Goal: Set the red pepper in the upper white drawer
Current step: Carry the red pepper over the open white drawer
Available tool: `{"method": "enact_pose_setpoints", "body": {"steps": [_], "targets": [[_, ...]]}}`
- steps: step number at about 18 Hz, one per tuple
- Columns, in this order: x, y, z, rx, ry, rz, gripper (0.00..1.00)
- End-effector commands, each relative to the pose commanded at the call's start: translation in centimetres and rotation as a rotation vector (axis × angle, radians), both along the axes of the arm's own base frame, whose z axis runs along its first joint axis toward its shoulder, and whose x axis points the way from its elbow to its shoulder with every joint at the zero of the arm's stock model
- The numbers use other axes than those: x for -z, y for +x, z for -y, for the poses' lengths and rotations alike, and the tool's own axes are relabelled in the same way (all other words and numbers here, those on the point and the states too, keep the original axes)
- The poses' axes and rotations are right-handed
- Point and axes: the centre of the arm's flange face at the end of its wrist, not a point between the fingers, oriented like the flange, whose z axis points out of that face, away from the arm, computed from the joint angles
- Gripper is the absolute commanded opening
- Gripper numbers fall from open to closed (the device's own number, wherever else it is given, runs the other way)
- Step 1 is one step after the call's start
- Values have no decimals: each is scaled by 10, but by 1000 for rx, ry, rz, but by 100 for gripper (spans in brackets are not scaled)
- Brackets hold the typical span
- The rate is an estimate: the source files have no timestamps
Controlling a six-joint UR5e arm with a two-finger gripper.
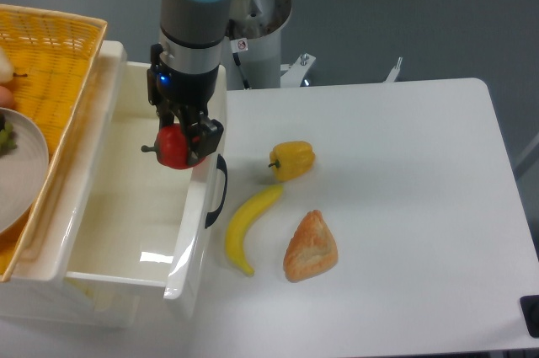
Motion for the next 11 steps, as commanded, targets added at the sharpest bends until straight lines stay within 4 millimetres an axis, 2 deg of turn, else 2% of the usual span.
{"method": "enact_pose_setpoints", "body": {"steps": [11], "targets": [[0,17,-7,27,-2,5,43]]}}
